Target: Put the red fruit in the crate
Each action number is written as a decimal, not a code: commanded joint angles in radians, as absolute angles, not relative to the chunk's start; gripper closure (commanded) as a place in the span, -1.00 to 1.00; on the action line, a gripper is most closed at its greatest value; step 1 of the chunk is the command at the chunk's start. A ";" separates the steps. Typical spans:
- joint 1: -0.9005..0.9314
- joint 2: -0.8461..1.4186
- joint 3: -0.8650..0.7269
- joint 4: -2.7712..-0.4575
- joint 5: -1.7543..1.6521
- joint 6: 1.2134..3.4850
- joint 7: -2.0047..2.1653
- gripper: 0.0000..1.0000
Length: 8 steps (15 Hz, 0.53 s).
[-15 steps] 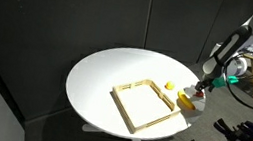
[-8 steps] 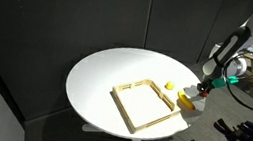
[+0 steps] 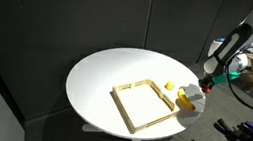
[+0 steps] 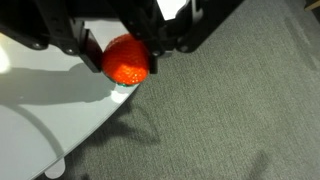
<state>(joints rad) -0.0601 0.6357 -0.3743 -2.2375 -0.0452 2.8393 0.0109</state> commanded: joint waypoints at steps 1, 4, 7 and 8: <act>-0.038 0.544 -0.394 -2.271 -0.099 2.768 0.049 0.51; -0.059 0.478 -0.362 -2.294 -0.097 2.733 0.031 0.51; -0.083 0.402 -0.320 -2.324 -0.085 2.702 0.009 0.51; -0.092 0.377 -0.305 -2.337 -0.079 2.694 0.001 0.51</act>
